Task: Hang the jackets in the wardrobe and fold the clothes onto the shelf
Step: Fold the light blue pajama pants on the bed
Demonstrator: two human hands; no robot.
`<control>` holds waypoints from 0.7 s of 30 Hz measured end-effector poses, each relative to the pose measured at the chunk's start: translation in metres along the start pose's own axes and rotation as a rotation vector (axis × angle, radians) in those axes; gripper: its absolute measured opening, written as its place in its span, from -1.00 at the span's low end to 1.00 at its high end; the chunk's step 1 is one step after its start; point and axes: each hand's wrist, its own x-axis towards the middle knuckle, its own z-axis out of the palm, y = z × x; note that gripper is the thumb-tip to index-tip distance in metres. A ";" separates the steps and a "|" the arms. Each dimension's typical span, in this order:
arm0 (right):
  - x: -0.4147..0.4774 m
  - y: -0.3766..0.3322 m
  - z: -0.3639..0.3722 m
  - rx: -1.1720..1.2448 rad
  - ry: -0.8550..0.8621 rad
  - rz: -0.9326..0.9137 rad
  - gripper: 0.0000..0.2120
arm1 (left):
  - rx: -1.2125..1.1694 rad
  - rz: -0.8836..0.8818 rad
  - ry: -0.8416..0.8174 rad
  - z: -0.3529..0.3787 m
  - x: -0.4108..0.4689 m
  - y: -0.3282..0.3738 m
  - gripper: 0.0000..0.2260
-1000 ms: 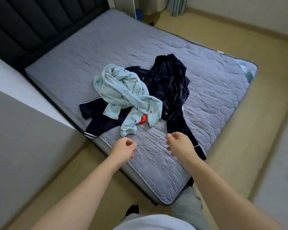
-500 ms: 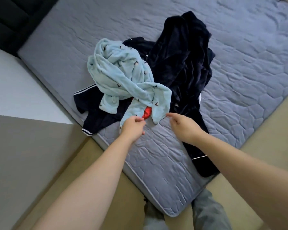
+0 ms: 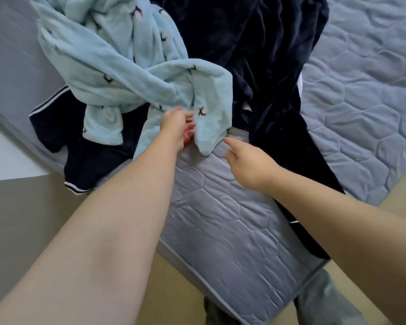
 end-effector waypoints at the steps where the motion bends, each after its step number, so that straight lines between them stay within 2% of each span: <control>1: 0.004 0.005 0.001 0.007 0.004 0.001 -0.67 | -0.073 -0.009 -0.009 0.002 0.007 0.005 -0.57; 5: 0.004 0.022 -0.006 -0.006 0.005 0.012 -0.57 | -0.301 -0.029 0.038 0.001 0.021 0.021 -0.71; 9: -0.016 0.020 -0.015 -0.003 0.010 0.046 -0.53 | -0.433 0.020 0.101 -0.006 -0.008 0.033 -0.78; 12: -0.047 0.000 -0.021 0.021 0.015 0.073 -0.55 | -0.441 -0.004 0.155 -0.022 -0.060 0.040 -0.80; 16: -0.104 -0.048 -0.029 0.037 0.001 0.048 -0.54 | -0.460 0.015 0.116 -0.073 -0.156 0.050 -0.82; 21: -0.182 -0.123 -0.025 0.037 0.002 -0.011 -0.49 | -0.374 0.082 0.079 -0.152 -0.284 0.055 -0.84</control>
